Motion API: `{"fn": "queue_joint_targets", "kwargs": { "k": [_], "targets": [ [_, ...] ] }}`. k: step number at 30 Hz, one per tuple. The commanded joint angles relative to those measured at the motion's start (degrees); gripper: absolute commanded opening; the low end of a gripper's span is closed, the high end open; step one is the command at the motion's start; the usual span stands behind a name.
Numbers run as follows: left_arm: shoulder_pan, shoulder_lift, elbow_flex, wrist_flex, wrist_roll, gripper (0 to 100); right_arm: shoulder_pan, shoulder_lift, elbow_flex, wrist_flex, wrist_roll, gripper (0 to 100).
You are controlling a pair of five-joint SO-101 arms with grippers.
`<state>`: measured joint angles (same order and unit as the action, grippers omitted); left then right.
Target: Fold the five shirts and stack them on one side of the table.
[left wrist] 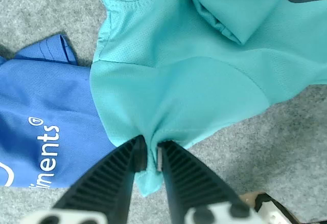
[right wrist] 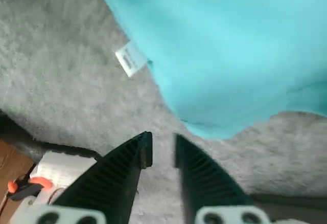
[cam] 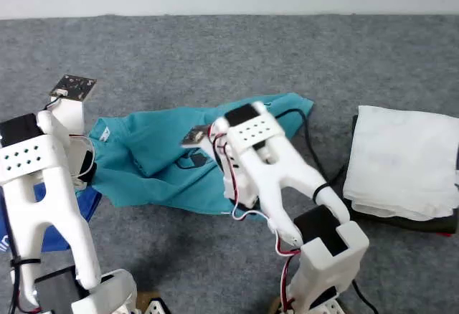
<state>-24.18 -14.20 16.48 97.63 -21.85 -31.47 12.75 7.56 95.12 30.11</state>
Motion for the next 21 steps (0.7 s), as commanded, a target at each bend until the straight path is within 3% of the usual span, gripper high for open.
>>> {"fn": "queue_joint_targets", "kwargs": {
  "k": [1,10,21],
  "targets": [
    [0.2,-2.5,-2.2,-1.0,0.6,1,-1.5,-0.7,0.5,-3.0,-2.6,16.5],
    [0.1,-2.5,0.2,-1.0,0.6,1,-2.0,8.4,0.2,-6.9,-2.8,25.1],
    [0.1,-2.5,1.3,-2.1,0.6,1,-1.5,16.0,0.1,-12.4,-6.8,21.8]
  ]
}}
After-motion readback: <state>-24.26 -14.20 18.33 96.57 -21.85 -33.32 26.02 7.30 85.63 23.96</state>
